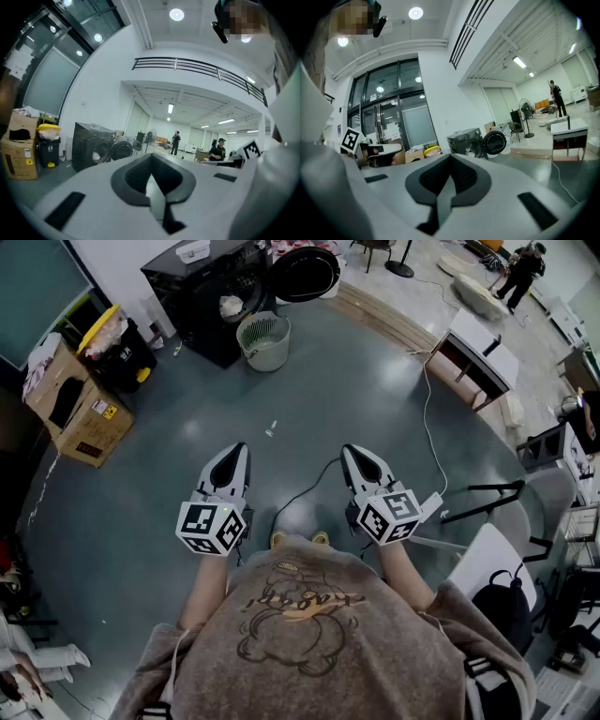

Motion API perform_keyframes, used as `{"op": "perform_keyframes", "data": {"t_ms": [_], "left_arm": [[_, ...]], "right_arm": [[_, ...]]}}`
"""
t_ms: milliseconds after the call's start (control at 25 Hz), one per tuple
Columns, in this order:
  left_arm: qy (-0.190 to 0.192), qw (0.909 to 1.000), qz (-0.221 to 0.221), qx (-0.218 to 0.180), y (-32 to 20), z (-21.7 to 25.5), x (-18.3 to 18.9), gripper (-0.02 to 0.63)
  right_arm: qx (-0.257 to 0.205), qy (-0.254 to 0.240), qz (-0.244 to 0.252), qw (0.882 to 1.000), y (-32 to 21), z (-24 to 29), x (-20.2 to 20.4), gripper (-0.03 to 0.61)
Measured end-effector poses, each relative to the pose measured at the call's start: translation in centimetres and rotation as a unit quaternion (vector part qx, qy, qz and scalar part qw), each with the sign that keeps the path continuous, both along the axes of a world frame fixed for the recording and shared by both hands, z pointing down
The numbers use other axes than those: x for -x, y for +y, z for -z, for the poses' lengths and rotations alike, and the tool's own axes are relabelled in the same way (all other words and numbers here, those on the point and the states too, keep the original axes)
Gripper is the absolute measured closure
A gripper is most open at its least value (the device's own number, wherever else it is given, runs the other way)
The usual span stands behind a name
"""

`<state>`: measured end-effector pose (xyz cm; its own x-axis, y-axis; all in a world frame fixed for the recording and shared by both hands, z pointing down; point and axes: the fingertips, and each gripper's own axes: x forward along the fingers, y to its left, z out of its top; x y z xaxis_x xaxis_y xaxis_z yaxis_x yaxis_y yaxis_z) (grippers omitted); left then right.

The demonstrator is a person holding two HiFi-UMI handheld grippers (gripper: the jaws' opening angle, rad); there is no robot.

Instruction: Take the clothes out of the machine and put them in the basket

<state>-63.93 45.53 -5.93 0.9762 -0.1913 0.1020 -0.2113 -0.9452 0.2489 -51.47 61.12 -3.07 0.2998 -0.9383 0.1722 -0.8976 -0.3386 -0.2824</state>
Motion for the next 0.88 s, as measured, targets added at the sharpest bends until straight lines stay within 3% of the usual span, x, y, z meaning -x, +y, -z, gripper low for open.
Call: {"op": "perform_keyframes", "data": {"t_ms": [440, 880], "left_arm": [[-0.013, 0.9997, -0.019, 0.004, -1.5, -1.7, 0.4, 0.607], [-0.016, 0.9981, -0.059, -0.002, -3.8, -3.2, -1.0, 0.607]], "right_arm": [[-0.002, -0.008, -0.012, 1.000, -1.6, -0.4, 1.5, 0.583], [0.003, -0.025, -0.056, 0.998, -3.1, -2.5, 1.6, 0.583]]}}
